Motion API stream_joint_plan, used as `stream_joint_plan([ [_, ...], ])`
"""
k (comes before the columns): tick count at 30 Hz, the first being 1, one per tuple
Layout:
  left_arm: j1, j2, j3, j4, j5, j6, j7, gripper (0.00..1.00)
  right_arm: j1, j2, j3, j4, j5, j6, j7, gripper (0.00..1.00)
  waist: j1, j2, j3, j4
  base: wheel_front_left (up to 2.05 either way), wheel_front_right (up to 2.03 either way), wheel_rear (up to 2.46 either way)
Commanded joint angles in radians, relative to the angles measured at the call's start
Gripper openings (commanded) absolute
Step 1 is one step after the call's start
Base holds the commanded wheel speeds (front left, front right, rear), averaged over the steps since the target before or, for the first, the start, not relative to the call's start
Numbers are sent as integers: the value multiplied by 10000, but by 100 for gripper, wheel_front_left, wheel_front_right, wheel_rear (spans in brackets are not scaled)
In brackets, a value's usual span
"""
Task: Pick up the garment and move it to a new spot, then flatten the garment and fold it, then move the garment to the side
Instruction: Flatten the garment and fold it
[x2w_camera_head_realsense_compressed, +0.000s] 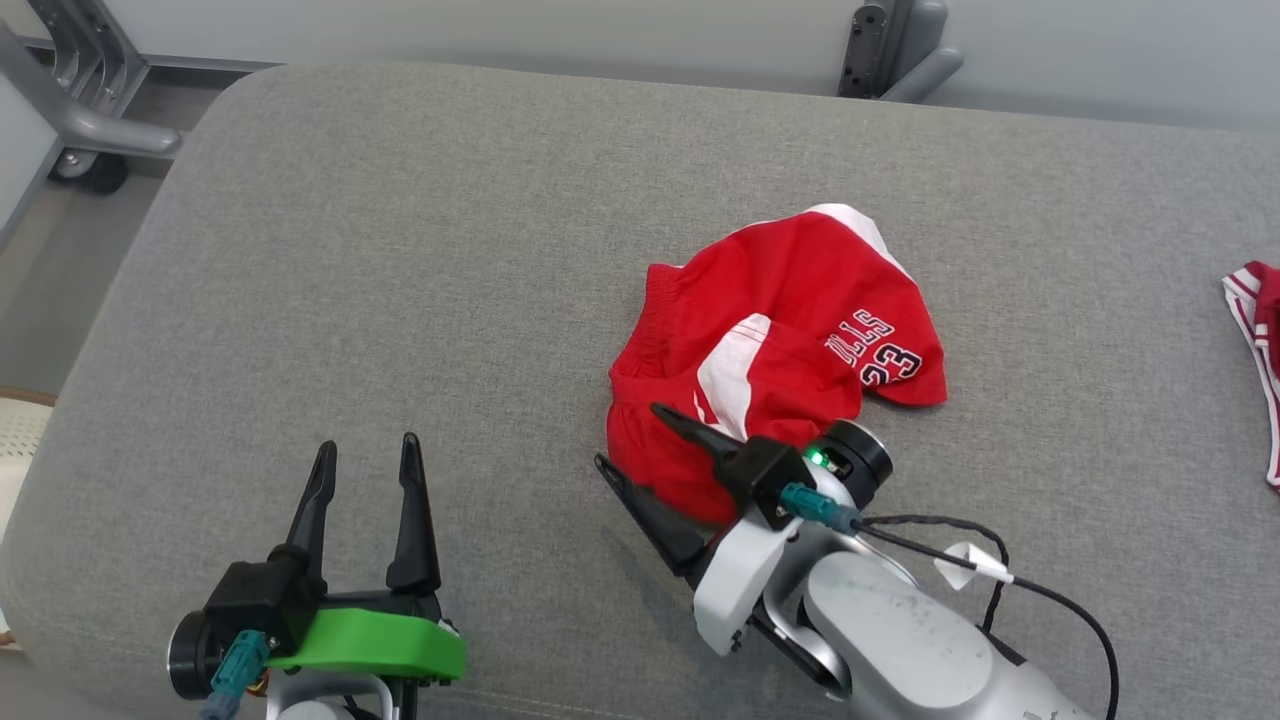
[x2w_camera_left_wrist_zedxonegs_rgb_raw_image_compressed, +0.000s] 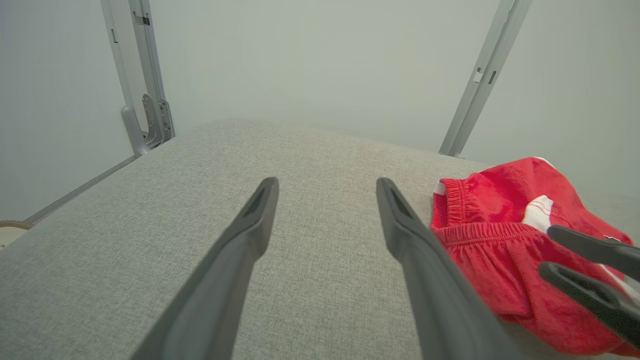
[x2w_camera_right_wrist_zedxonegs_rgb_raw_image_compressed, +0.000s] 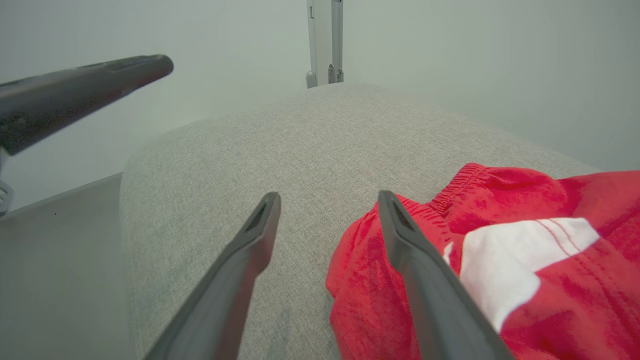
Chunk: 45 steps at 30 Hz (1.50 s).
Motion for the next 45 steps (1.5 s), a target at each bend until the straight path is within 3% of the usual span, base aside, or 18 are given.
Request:
stream_joint_plan([
  [1,-126,5,18,-49,42,65,2,100,-64,-38,-184,-292,162,-10,-31,100,0,69,12,-82,0,0,0],
  [8,-110,5,-19,-81,-22,100,2,100,-174,-92,-1436,-596,-99,-9,-31,100,0,69,16,-185,0,0,0],
  [14,-170,5,-180,-106,-129,113,2,100,-766,-676,-2841,767,-956,-9,-31,100,0,69,100,39,0,0,0],
  [25,-238,5,-251,-46,-245,168,2,100,-1792,-878,-2177,3174,-168,-9,639,100,0,69,261,642,0,0,0],
  [26,-231,5,-259,-50,-248,173,2,100,-1865,-901,-2086,3282,-29,-9,660,73,0,69,263,666,0,0,0],
  [27,-224,5,-258,-58,-252,175,2,100,-1908,-901,-1975,3381,113,-9,695,37,0,69,266,682,0,0,0],
  [29,-202,5,-245,-81,-259,208,2,100,-1979,-905,-1760,3530,355,-9,720,0,0,69,269,681,0,0,0],
  [38,-111,5,-103,-171,-172,261,2,100,-2291,-1181,-1665,2936,1275,-10,35,0,0,69,191,83,0,0,0],
  [45,-47,5,-10,-255,-70,271,2,100,-1398,-1717,-3319,1192,989,-9,-28,0,0,69,161,-546,0,0,0],
])
